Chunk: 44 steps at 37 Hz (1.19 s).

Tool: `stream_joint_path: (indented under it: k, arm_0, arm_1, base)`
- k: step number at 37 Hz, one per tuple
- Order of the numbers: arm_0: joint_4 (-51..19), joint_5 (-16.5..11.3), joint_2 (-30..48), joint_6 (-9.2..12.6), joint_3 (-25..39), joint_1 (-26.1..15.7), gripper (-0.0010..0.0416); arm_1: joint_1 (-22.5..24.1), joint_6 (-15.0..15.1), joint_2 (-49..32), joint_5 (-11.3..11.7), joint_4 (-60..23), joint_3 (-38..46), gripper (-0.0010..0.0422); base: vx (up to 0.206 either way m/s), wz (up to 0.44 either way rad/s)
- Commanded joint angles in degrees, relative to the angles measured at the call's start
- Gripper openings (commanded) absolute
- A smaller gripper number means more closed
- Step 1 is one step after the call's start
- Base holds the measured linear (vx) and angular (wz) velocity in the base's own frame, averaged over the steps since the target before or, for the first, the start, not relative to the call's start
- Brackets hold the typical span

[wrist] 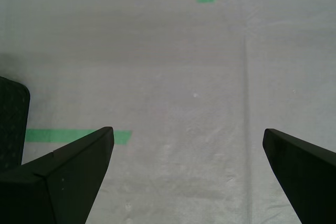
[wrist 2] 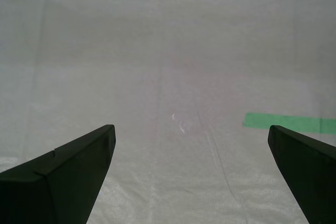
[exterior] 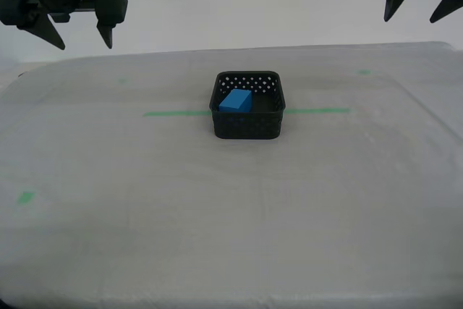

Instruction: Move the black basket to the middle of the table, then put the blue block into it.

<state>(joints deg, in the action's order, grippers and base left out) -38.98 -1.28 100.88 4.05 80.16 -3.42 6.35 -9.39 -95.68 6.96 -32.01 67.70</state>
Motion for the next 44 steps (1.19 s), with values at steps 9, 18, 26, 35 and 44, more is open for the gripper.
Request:
stream_joint_path:
  k: [9, 18, 26, 35, 44]
  arm_0:
    - [0.0, 0.0, 0.0, 0.0, 0.0, 0.0, 0.0399]
    - [0.0, 0.0, 0.0, 0.0, 0.0, 0.0, 0.0399]
    - [0.0, 0.0, 0.0, 0.0, 0.0, 0.0, 0.0399]
    - [0.0, 0.0, 0.0, 0.0, 0.0, 0.0, 0.0399]
    - [0.0, 0.0, 0.0, 0.0, 0.0, 0.0, 0.0399]
  arm_1:
    - [0.0, 0.1, 0.1, 0.1, 0.0, 0.0, 0.04]
    - [0.0, 0.1, 0.1, 0.1, 0.0, 0.0, 0.04]
    - [0.0, 0.1, 0.1, 0.1, 0.0, 0.0, 0.04]
    - [0.0, 0.1, 0.1, 0.1, 0.0, 0.0, 0.04]
    - [0.0, 0.1, 0.1, 0.1, 0.0, 0.0, 0.04]
  base:
    - [0.0, 0.0]
    - [0.0, 0.0]
    - [0.0, 0.0]
    - [0.0, 0.0]
    - [0.0, 0.0]
